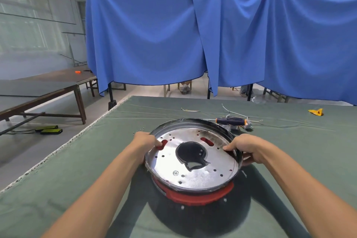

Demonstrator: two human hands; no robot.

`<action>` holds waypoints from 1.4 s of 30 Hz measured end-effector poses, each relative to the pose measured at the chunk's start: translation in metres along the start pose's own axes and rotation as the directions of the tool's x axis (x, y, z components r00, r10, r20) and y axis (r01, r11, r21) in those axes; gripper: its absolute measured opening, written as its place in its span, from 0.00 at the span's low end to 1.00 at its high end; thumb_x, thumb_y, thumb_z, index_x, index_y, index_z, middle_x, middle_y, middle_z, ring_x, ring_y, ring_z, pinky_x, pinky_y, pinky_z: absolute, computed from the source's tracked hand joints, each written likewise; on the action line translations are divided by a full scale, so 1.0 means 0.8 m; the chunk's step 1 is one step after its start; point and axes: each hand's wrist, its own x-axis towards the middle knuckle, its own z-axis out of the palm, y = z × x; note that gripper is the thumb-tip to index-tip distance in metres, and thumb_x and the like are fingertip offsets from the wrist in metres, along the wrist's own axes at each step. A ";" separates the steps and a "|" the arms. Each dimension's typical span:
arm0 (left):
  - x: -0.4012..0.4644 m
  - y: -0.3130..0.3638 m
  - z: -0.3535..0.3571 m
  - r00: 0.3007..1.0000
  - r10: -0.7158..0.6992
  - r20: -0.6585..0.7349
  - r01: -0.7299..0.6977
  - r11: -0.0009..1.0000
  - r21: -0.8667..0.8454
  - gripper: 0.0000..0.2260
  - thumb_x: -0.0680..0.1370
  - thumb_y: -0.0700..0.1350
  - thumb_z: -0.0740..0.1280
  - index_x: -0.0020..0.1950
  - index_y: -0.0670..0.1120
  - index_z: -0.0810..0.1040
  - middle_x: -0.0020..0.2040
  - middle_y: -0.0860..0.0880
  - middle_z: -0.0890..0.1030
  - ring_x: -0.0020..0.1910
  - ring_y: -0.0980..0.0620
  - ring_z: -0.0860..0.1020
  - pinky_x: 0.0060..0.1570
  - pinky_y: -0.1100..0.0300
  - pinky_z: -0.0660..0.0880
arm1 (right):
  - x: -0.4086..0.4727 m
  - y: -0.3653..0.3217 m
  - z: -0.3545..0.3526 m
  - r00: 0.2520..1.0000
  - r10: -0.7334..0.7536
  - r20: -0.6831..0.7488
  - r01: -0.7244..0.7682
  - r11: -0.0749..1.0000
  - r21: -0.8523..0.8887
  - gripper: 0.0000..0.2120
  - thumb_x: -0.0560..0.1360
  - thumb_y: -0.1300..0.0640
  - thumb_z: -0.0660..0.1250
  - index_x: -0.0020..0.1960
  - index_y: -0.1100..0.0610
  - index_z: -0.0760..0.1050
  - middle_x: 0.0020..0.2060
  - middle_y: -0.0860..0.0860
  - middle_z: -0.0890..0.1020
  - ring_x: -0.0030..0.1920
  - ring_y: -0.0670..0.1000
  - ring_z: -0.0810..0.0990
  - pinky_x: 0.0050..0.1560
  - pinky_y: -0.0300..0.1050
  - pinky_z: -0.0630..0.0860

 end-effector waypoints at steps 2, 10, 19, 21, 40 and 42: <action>0.003 -0.002 0.001 1.000 0.003 0.004 -0.003 1.000 -0.011 0.11 0.74 0.37 0.72 0.48 0.37 0.71 0.42 0.43 0.70 0.44 0.47 0.69 0.29 0.59 0.62 | -0.002 0.002 0.003 1.000 -0.027 -0.012 0.026 0.999 -0.047 0.09 0.75 0.59 0.69 0.53 0.61 0.75 0.47 0.57 0.77 0.44 0.56 0.74 0.33 0.43 0.72; 0.015 -0.013 0.004 1.000 0.001 -0.022 -0.001 1.000 -0.007 0.10 0.72 0.37 0.73 0.39 0.37 0.72 0.40 0.43 0.73 0.36 0.49 0.71 0.31 0.59 0.65 | 0.005 0.005 0.007 1.000 -0.020 -0.023 0.019 1.000 -0.019 0.12 0.74 0.58 0.70 0.56 0.61 0.74 0.51 0.59 0.77 0.46 0.57 0.75 0.34 0.43 0.72; 0.014 -0.009 -0.004 0.998 0.054 0.021 -0.056 0.987 0.154 0.12 0.73 0.45 0.71 0.49 0.39 0.75 0.44 0.45 0.72 0.36 0.50 0.71 0.32 0.61 0.65 | 0.005 0.006 0.006 0.999 -0.016 -0.043 0.016 1.000 -0.003 0.15 0.73 0.58 0.70 0.57 0.61 0.74 0.44 0.57 0.74 0.41 0.54 0.71 0.33 0.40 0.70; 0.009 -0.007 -0.001 0.981 0.182 -0.069 -0.136 0.894 0.428 0.11 0.73 0.46 0.68 0.51 0.43 0.73 0.47 0.45 0.73 0.43 0.46 0.73 0.41 0.58 0.68 | 0.006 0.006 0.007 0.999 -0.017 -0.049 0.017 1.000 -0.004 0.15 0.73 0.58 0.70 0.57 0.61 0.73 0.43 0.57 0.73 0.41 0.54 0.71 0.34 0.40 0.70; -0.021 0.011 0.087 0.705 0.641 0.304 -0.613 0.334 0.716 0.10 0.78 0.49 0.60 0.48 0.46 0.78 0.51 0.48 0.79 0.49 0.46 0.76 0.39 0.57 0.67 | 0.016 -0.033 -0.009 0.953 -0.195 -0.233 0.146 0.966 -0.213 0.12 0.72 0.48 0.70 0.44 0.58 0.78 0.38 0.54 0.78 0.46 0.55 0.76 0.44 0.45 0.71; -0.019 0.010 0.088 0.711 0.638 0.295 -0.605 0.341 0.719 0.10 0.78 0.48 0.60 0.48 0.46 0.79 0.50 0.48 0.80 0.49 0.46 0.77 0.38 0.57 0.67 | 0.030 -0.048 -0.012 0.872 -0.322 -0.369 0.192 0.918 -0.347 0.12 0.74 0.49 0.67 0.44 0.57 0.81 0.39 0.54 0.79 0.48 0.57 0.76 0.45 0.46 0.71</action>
